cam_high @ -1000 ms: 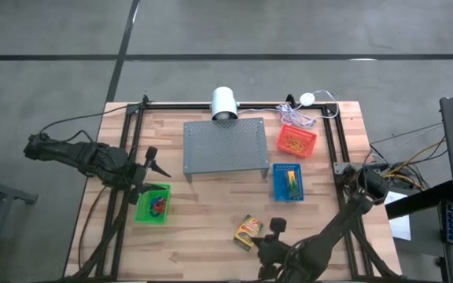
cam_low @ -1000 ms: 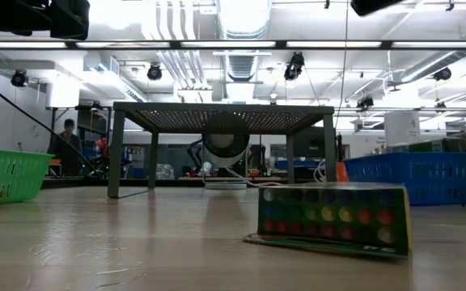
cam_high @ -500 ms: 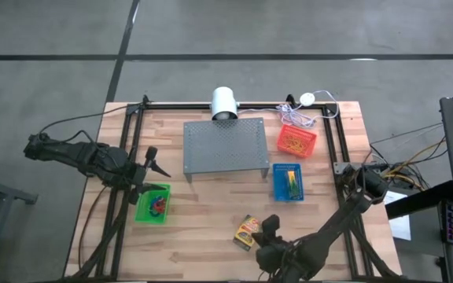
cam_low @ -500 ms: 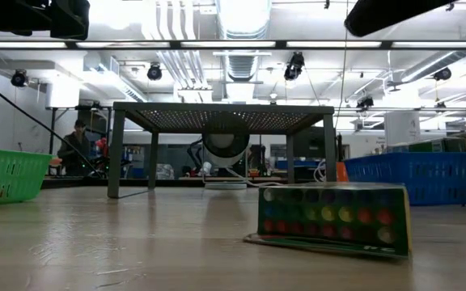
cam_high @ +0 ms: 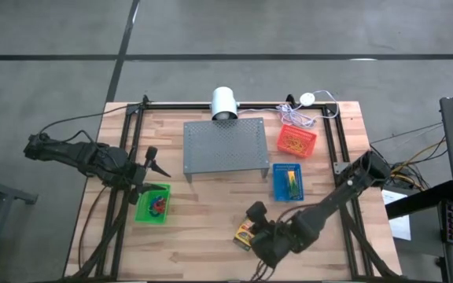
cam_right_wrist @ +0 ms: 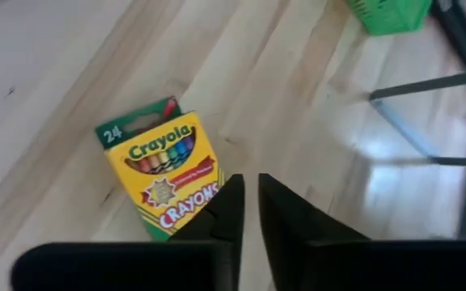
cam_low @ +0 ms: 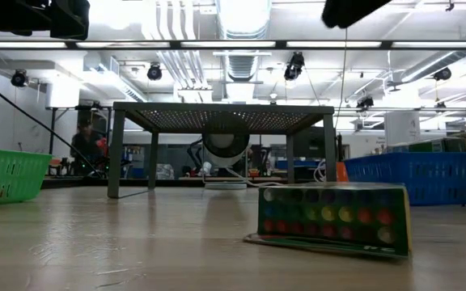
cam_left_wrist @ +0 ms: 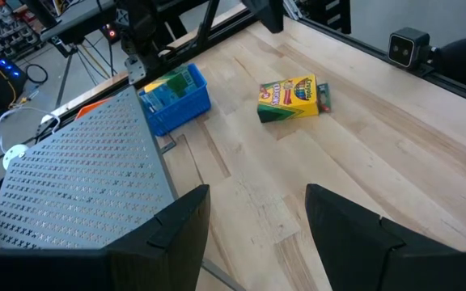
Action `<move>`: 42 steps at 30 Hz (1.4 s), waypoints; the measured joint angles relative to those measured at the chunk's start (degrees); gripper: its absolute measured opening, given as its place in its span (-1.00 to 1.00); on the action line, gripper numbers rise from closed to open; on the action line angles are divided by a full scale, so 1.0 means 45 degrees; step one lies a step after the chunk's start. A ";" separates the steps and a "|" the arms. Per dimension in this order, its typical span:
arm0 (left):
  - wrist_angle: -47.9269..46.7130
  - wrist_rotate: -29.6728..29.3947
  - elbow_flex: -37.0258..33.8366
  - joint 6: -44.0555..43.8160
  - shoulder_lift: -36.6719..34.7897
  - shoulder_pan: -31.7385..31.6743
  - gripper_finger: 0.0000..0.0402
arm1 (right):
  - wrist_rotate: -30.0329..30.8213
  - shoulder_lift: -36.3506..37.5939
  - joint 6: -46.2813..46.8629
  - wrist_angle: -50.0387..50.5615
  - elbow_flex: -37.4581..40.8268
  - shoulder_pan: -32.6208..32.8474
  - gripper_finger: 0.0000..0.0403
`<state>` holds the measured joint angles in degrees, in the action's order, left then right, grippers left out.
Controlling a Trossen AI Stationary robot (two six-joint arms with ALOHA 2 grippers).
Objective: Pick & Place Office Desk Supplies
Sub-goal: Put the yellow crayons into the blue bin
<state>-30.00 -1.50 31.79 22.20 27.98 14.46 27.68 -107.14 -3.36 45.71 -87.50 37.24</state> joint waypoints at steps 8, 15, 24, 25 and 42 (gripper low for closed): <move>-0.0005 0.0001 0.0000 0.0000 -0.0001 0.0000 0.04 | -0.3601 0.0035 -0.0818 -0.0011 0.0000 -0.1204 -0.27; -0.0009 0.0005 0.0005 0.0000 -0.0002 0.0000 0.04 | -0.3505 0.0035 -0.2666 0.0179 0.0000 -0.1329 0.09; -0.0010 0.0000 0.0000 0.0000 0.0002 0.0000 0.04 | -0.3779 0.0035 -0.2714 0.0157 0.0226 -0.1637 0.44; -0.0005 0.0000 0.0005 0.0000 -0.0003 0.0000 0.04 | -0.3901 0.0035 -0.2705 0.0089 0.0289 -0.1695 0.47; -0.0005 0.0000 0.0005 0.0000 0.0002 0.0000 0.04 | -0.4182 0.0035 -0.5805 -0.1226 0.1456 -0.1814 0.80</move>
<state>-30.02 -1.50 31.81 22.20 27.99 14.46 8.86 -106.98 -29.48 40.20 -80.95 29.08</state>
